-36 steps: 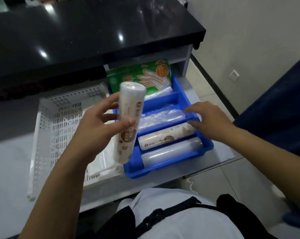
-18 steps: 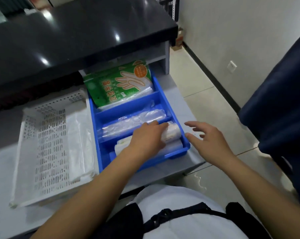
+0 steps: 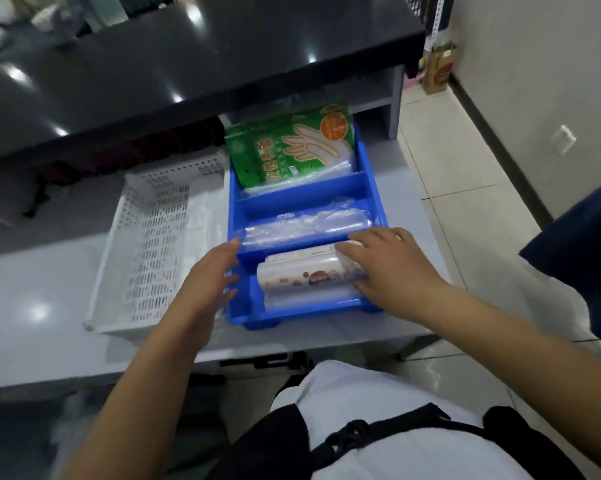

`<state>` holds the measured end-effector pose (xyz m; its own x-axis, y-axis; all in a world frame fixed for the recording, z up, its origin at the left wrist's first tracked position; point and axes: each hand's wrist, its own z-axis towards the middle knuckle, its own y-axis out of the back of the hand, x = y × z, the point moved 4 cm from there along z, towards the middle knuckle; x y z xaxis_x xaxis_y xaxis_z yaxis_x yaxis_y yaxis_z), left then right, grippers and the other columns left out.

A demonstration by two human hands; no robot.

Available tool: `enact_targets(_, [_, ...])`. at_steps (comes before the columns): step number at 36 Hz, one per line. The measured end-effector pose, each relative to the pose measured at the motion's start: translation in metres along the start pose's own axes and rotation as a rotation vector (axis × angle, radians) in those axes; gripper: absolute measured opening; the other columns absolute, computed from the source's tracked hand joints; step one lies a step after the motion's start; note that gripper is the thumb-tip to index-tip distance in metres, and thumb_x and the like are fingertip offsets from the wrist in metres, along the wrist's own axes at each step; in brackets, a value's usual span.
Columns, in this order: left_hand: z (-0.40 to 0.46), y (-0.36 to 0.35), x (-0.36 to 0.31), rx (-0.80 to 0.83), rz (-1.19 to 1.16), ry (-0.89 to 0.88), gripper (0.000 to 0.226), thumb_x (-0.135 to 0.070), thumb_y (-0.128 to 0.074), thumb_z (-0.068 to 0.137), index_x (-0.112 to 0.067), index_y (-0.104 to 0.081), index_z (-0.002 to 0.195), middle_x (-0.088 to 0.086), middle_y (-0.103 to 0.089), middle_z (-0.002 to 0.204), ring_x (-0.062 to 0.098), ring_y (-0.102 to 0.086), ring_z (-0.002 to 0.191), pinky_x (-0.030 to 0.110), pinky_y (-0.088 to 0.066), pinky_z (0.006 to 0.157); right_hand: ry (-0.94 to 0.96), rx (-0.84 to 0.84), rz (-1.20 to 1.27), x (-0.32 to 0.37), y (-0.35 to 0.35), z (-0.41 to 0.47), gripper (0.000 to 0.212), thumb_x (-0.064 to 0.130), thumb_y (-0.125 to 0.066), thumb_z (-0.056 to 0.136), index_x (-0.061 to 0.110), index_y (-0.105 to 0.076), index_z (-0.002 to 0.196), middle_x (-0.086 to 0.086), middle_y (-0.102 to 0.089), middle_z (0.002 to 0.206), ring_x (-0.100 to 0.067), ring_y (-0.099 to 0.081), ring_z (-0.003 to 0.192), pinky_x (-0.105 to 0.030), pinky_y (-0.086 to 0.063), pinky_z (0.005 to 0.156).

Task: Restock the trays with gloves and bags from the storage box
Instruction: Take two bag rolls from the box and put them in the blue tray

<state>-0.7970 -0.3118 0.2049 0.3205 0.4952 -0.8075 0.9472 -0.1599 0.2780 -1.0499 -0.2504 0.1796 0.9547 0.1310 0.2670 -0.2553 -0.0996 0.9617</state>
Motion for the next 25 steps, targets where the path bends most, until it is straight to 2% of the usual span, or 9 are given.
enact_targets(2, [0.002, -0.002, 0.005, 0.075, -0.055, 0.120, 0.056, -0.056, -0.055, 0.092, -0.027, -0.052, 0.140, 0.010, -0.053, 0.138, 0.032, -0.056, 0.123, 0.039, -0.048, 0.097, -0.023, 0.053, -0.049, -0.002, 0.000, 0.008, 0.056, 0.029, -0.060, 0.088, 0.031, -0.039, 0.140, 0.003, -0.046, 0.142, -0.024, -0.037, 0.135, -0.046, -0.029, 0.111])
enact_targets(5, [0.007, -0.012, 0.009, 0.158, -0.052, 0.211, 0.071, -0.063, -0.054, 0.089, -0.027, -0.041, 0.148, 0.016, -0.041, 0.149, 0.038, -0.049, 0.130, 0.043, -0.045, 0.103, -0.067, 0.051, -0.017, -0.011, 0.002, 0.005, 0.054, 0.031, -0.060, 0.088, 0.031, -0.041, 0.139, 0.004, -0.049, 0.140, -0.023, -0.039, 0.132, -0.045, -0.034, 0.109])
enact_targets(7, [0.013, -0.017, 0.011, 0.185, -0.047, 0.258, 0.081, -0.068, -0.056, 0.085, -0.025, -0.035, 0.152, 0.018, -0.037, 0.152, 0.041, -0.048, 0.131, 0.045, -0.044, 0.106, -0.099, 0.002, 0.072, -0.017, 0.003, -0.005, 0.059, 0.036, -0.062, 0.088, 0.029, -0.041, 0.142, 0.001, -0.047, 0.144, -0.023, -0.040, 0.132, -0.041, -0.039, 0.107])
enact_targets(10, [0.021, -0.022, 0.012, 0.251, -0.003, 0.336, 0.094, -0.074, -0.056, 0.081, -0.017, -0.034, 0.152, 0.022, -0.046, 0.146, 0.041, -0.057, 0.122, 0.044, -0.049, 0.099, -0.193, -0.099, 0.327, -0.028, 0.001, -0.025, 0.067, 0.028, -0.068, 0.086, 0.028, -0.039, 0.146, 0.001, -0.041, 0.149, -0.021, -0.045, 0.127, -0.032, -0.041, 0.097])
enact_targets(13, [0.024, -0.025, 0.010, 0.334, 0.003, 0.378, 0.086, -0.075, -0.054, 0.081, -0.008, -0.052, 0.137, 0.023, -0.069, 0.120, 0.036, -0.071, 0.100, 0.042, -0.055, 0.090, -0.327, -0.099, 0.804, -0.038, -0.007, -0.040, 0.075, 0.009, -0.070, 0.083, 0.036, -0.038, 0.145, 0.011, -0.047, 0.139, -0.009, -0.051, 0.116, -0.023, -0.047, 0.085])
enact_targets(15, [0.027, -0.025, 0.008, 0.361, 0.020, 0.377, 0.081, -0.076, -0.053, 0.081, -0.009, -0.060, 0.127, 0.020, -0.075, 0.106, 0.032, -0.075, 0.089, 0.040, -0.057, 0.080, -0.406, -0.091, 1.098, -0.045, -0.012, -0.047, 0.081, -0.003, -0.067, 0.082, 0.040, -0.039, 0.144, 0.015, -0.050, 0.132, -0.004, -0.056, 0.113, -0.015, -0.054, 0.073])
enact_targets(17, [0.029, -0.026, 0.005, 0.357, 0.044, 0.363, 0.080, -0.076, -0.052, 0.081, -0.009, -0.060, 0.123, 0.018, -0.076, 0.102, 0.031, -0.076, 0.085, 0.039, -0.057, 0.075, -0.450, -0.100, 1.260, -0.052, -0.014, -0.050, 0.083, -0.008, -0.065, 0.082, 0.040, -0.038, 0.145, 0.012, -0.050, 0.133, 0.003, -0.056, 0.107, -0.011, -0.053, 0.062])
enact_targets(21, [0.031, -0.030, 0.002, 0.348, 0.058, 0.347, 0.078, -0.074, -0.052, 0.082, -0.010, -0.057, 0.126, 0.017, -0.076, 0.101, 0.032, -0.076, 0.084, 0.036, -0.061, 0.066, -0.429, -0.035, 1.372, -0.059, -0.014, -0.052, 0.082, -0.009, -0.064, 0.084, 0.040, -0.038, 0.144, 0.007, -0.057, 0.132, 0.004, -0.057, 0.110, -0.013, -0.054, 0.063])
enact_targets(25, [0.030, -0.028, 0.005, 0.356, 0.053, 0.354, 0.078, -0.073, -0.053, 0.083, -0.009, -0.060, 0.126, 0.020, -0.074, 0.111, 0.032, -0.075, 0.092, 0.040, -0.058, 0.078, -0.391, -0.003, 1.315, -0.058, -0.016, -0.053, 0.077, -0.004, -0.066, 0.086, 0.043, -0.040, 0.142, 0.011, -0.057, 0.132, 0.004, -0.055, 0.114, -0.015, -0.055, 0.065])
